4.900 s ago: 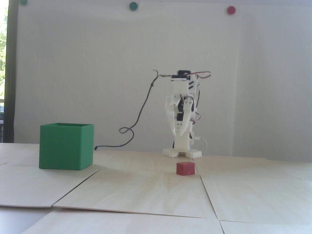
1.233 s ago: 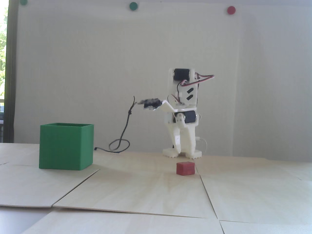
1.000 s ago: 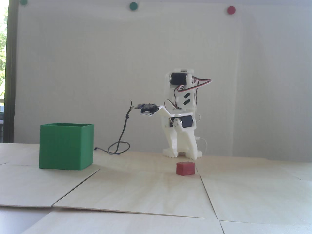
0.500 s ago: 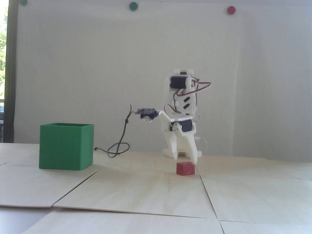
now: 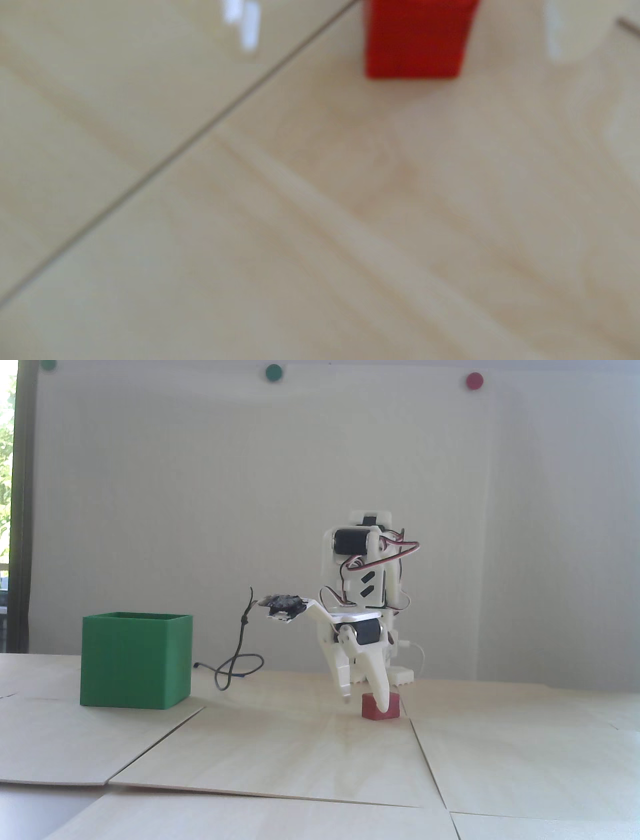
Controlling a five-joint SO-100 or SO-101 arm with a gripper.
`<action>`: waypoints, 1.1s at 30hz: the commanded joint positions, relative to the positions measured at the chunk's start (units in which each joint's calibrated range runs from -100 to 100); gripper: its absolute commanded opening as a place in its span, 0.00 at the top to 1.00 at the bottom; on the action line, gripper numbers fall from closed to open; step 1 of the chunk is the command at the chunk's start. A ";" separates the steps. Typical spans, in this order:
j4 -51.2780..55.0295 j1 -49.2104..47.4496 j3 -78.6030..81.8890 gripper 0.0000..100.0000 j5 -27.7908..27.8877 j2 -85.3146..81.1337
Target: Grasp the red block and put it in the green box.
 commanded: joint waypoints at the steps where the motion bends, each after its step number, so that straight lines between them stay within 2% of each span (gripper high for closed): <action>1: -0.42 -0.21 -4.16 0.91 -0.08 -1.10; 4: -0.42 -0.21 -4.16 0.99 -0.08 -1.10; 16: -0.42 -0.21 -4.16 0.86 -0.08 -1.18; 22: -0.42 -0.37 -4.43 0.74 0.33 -1.34; 30: -0.42 -3.58 -4.69 0.74 0.49 -1.65; 33: -0.68 -4.55 -4.78 0.74 3.19 -1.73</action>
